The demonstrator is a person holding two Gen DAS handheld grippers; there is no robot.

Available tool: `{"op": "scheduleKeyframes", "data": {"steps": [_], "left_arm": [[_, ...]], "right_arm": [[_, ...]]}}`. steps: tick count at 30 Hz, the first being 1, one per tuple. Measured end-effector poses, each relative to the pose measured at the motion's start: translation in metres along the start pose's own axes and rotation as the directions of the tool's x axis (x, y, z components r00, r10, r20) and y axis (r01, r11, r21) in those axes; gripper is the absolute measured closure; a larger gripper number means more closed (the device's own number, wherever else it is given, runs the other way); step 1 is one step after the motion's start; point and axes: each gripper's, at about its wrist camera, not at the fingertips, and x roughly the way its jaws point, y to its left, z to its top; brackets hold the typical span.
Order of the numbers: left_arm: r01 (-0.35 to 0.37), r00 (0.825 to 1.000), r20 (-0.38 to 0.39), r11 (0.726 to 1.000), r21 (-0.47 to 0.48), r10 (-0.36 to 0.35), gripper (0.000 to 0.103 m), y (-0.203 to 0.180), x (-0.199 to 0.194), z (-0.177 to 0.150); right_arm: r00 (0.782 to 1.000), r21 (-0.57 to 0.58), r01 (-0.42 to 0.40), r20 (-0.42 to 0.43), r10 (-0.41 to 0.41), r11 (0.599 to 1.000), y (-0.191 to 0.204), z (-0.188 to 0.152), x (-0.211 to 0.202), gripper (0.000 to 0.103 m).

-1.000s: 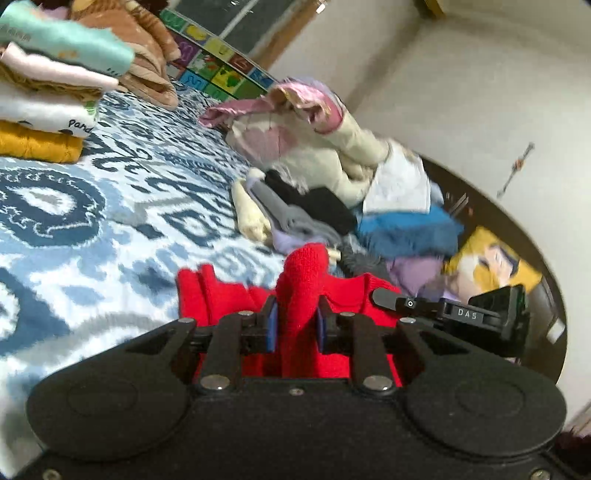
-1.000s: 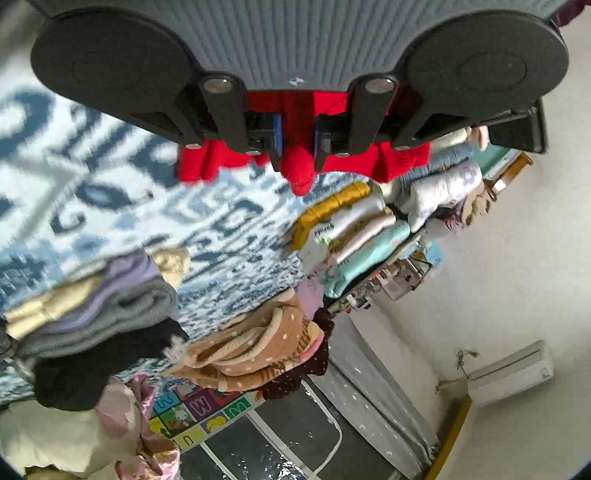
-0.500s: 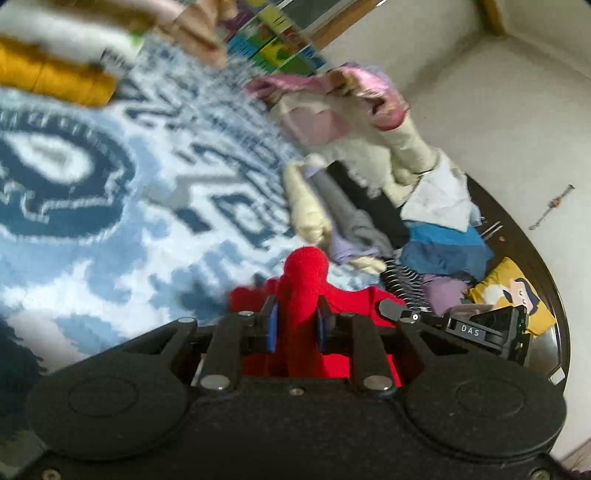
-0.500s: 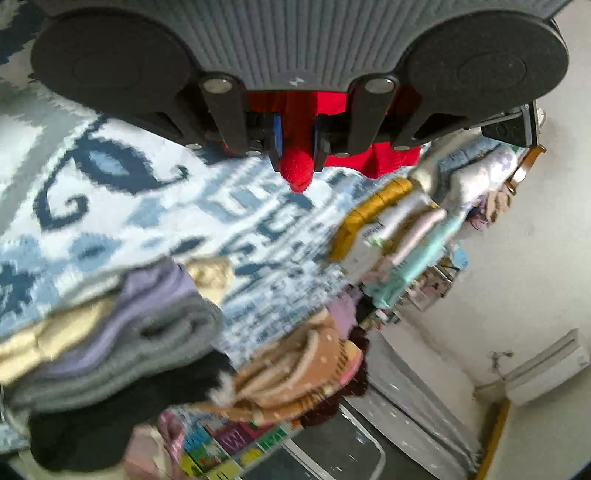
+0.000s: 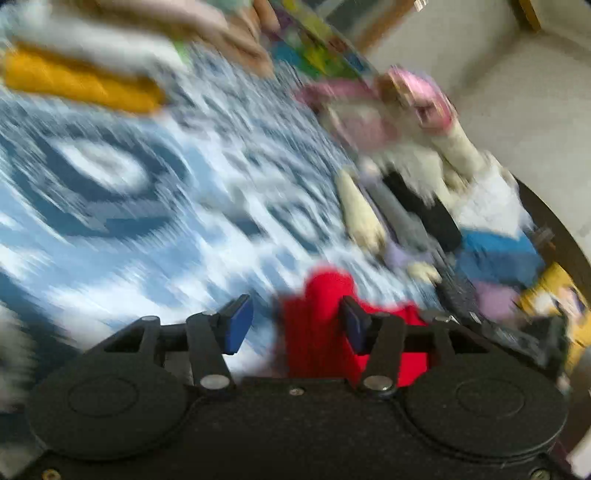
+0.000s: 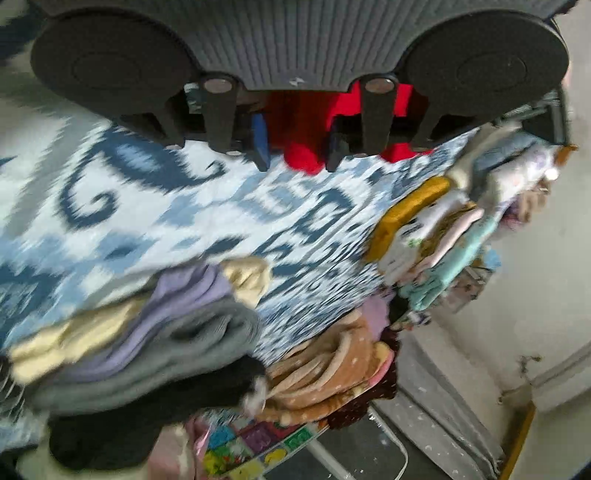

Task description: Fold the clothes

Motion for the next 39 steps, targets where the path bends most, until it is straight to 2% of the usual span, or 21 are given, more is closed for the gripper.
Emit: {"op": "scheduleKeyframes", "data": {"steps": [2,4,6,8,9,11,12,15,17,20,23,24,26,28,30,31,33,36,39], "left_arm": [[0.036,0.998,0.057,0.996,0.084,-0.041,0.053,-0.019,-0.024,-0.001],[0.023,0.998,0.056,0.973,0.228,-0.036,0.053,-0.048,-0.038,-0.014],[-0.014,0.999,0.042,0.921,0.39,-0.002,0.053,-0.081,-0.047,-0.032],[-0.039,0.999,0.026,0.863,0.504,0.03,0.053,-0.104,-0.05,-0.05],[-0.043,0.999,0.016,0.844,0.535,0.04,0.053,-0.111,-0.05,-0.058],[-0.038,0.999,-0.011,0.841,0.54,0.052,0.053,-0.113,-0.049,-0.071],[-0.053,0.996,-0.033,0.829,0.556,0.085,0.053,-0.111,-0.043,-0.08],[-0.108,0.983,-0.052,0.779,0.617,0.177,0.053,-0.108,-0.03,-0.096],[-0.128,0.977,-0.049,0.752,0.647,0.209,0.053,-0.108,-0.025,-0.101],[-0.112,0.989,-0.001,0.744,0.659,0.15,0.053,-0.113,-0.038,-0.084],[-0.138,0.988,0.045,0.721,0.679,0.148,0.053,-0.112,-0.02,-0.06],[-0.139,0.988,0.043,0.723,0.677,0.149,0.053,-0.109,-0.01,-0.053],[-0.111,0.99,0.013,0.736,0.668,0.138,0.053,-0.1,0.005,-0.049],[-0.109,0.986,-0.021,0.734,0.671,0.166,0.053,-0.091,0.021,-0.052],[-0.107,0.982,-0.05,0.751,0.652,0.184,0.053,-0.081,0.033,-0.053],[-0.108,0.981,-0.053,0.754,0.647,0.186,0.053,-0.081,0.033,-0.052],[-0.123,0.98,-0.041,0.745,0.655,0.197,0.053,-0.086,0.03,-0.055],[-0.15,0.981,0.019,0.691,0.707,0.194,0.053,-0.102,0.016,-0.061],[-0.114,0.99,0.017,0.702,0.703,0.143,0.053,-0.111,-0.006,-0.066]], "right_arm": [[0.997,-0.097,0.052,0.06,-0.047,0.994,0.019,0.001,-0.022,0.068],[0.993,-0.217,0.079,0.098,-0.059,0.973,0.044,-0.011,-0.046,0.068],[0.988,-0.332,0.108,0.138,-0.065,0.937,0.068,-0.024,-0.07,0.068],[0.989,-0.431,0.116,0.131,-0.065,0.895,0.09,-0.044,-0.082,0.069],[0.991,-0.471,0.114,0.12,-0.065,0.875,0.1,-0.054,-0.086,0.069],[0.994,-0.514,0.105,0.085,-0.071,0.851,0.111,-0.074,-0.083,0.069],[0.995,-0.535,0.1,0.068,-0.075,0.839,0.117,-0.084,-0.082,0.068],[0.98,-0.592,0.141,-0.029,-0.196,0.794,0.103,-0.106,-0.046,0.064],[0.983,-0.557,0.134,-0.033,-0.183,0.819,0.104,-0.097,-0.048,0.064],[0.993,-0.587,0.112,0.03,-0.117,0.802,0.113,-0.082,-0.061,0.064],[0.985,-0.662,0.168,0.089,-0.146,0.731,0.118,-0.06,-0.041,0.063],[0.984,-0.665,0.177,0.095,-0.152,0.725,0.117,-0.051,-0.031,0.063],[0.984,-0.636,0.175,0.085,-0.158,0.751,0.106,-0.037,-0.014,0.061],[0.988,-0.586,0.145,0.036,-0.153,0.798,0.089,-0.036,-0.002,0.059],[0.987,-0.557,0.117,-0.026,-0.158,0.822,0.073,-0.04,0.009,0.054],[0.989,-0.516,0.098,-0.044,-0.14,0.851,0.066,-0.04,0.009,0.053],[0.992,-0.433,0.063,-0.069,-0.103,0.899,0.053,-0.037,0.009,0.052],[0.993,-0.432,0.088,-0.03,-0.112,0.898,0.057,-0.04,-0.002,0.054],[0.992,-0.543,0.127,0.049,-0.119,0.83,0.084,-0.05,-0.029,0.052]]}}
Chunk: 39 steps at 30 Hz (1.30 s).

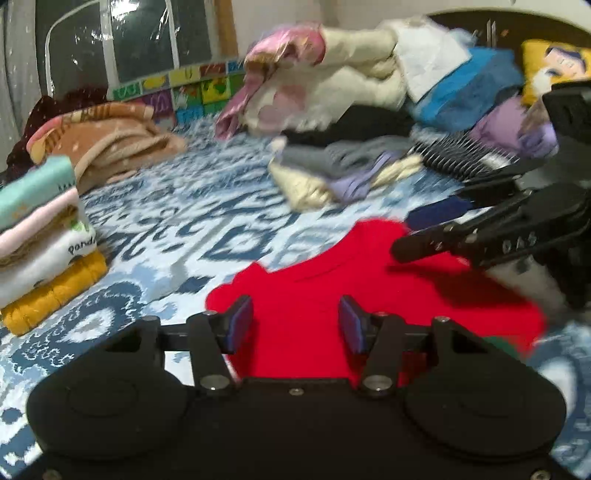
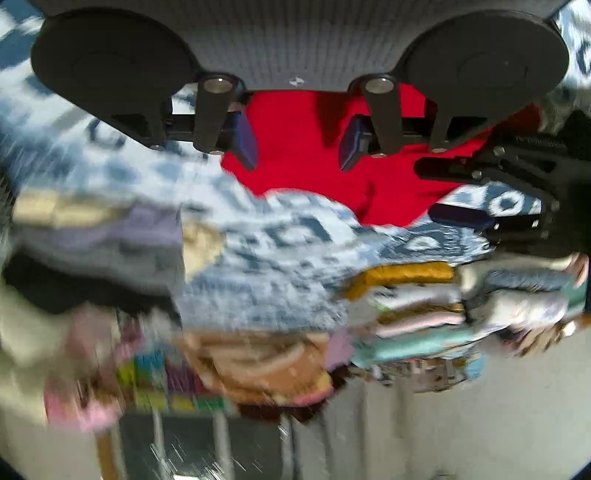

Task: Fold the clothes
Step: 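Grasp the folded red sweater with both grippers and lift it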

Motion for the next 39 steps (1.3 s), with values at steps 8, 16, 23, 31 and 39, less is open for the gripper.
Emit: {"op": "scheduleKeyframes", "data": {"steps": [8,16,23,31,39], "left_arm": [[-0.037,0.999,-0.017,0.996,-0.078,0.036,0.051,-0.007,-0.016,-0.004],[-0.074,0.995,-0.103,0.812,-0.578,0.017,0.049,0.04,-0.04,-0.034],[0.041,0.989,-0.062,0.643,-0.765,-0.136,0.049,0.055,-0.015,-0.058],[0.094,0.984,-0.024,0.627,-0.774,-0.176,0.063,0.053,0.017,-0.048],[0.157,0.972,0.032,0.542,-0.825,-0.233,0.079,0.065,0.013,-0.052]], "right_arm": [[0.998,0.046,0.01,-0.065,-0.007,0.999,0.011,-0.017,-0.006,0.05],[0.999,0.543,0.014,-0.051,0.016,0.839,-0.025,-0.05,-0.047,0.045],[0.995,0.661,-0.046,-0.035,0.091,0.749,-0.032,-0.068,-0.032,0.042],[0.993,0.67,-0.086,-0.006,0.121,0.737,-0.031,-0.061,0.003,0.046],[0.978,0.744,-0.18,0.064,0.199,0.644,-0.039,-0.064,0.01,0.073]]}}
